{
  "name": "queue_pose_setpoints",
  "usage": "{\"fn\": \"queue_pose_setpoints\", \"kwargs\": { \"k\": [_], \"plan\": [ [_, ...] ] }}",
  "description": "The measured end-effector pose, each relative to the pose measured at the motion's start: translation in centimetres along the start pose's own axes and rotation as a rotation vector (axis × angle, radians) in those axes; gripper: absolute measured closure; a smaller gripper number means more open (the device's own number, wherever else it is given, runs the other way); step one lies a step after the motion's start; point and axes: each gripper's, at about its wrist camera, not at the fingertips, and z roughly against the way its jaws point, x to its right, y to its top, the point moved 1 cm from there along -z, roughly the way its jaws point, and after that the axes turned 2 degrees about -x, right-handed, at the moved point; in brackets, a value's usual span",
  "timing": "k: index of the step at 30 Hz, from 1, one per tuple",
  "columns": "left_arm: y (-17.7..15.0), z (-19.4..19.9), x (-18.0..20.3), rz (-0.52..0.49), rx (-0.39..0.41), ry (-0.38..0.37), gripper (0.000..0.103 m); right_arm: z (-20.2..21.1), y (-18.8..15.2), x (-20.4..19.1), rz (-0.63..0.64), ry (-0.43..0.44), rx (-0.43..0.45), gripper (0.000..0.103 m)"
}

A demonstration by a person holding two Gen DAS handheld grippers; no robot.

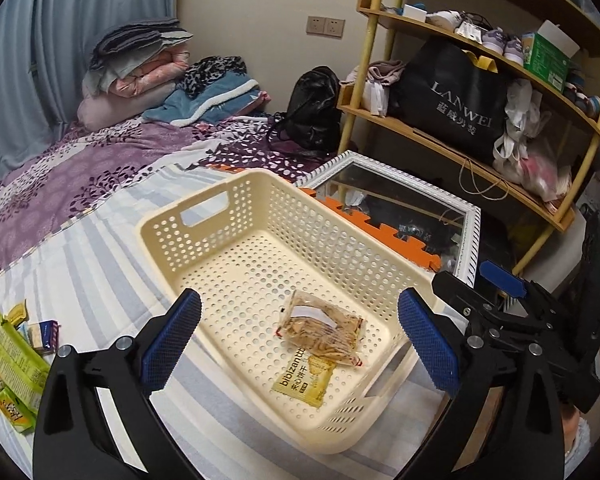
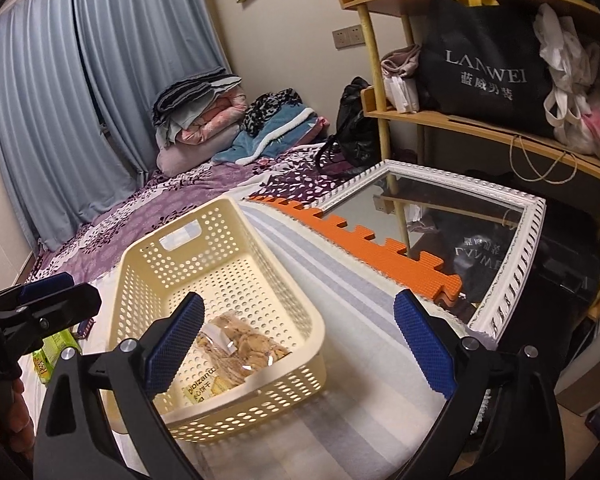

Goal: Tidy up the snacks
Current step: 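Lower the cookie bag into the basket and open the left tool, then move both open tools back to the snack pile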

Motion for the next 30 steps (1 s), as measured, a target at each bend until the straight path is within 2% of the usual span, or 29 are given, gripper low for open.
{"fn": "queue_pose_setpoints", "kwargs": {
  "k": [14,30],
  "plan": [
    [-0.4,3.1,-4.1,0.073,0.024,0.070,0.003,0.8,0.9,-3.5,0.044,0.048,0.024,0.008],
    [-2.9,8.4,-11.5,0.211,0.066,0.179,0.003,1.0,0.4,-11.0,0.158,0.149,0.011,0.008]
  ]
}}
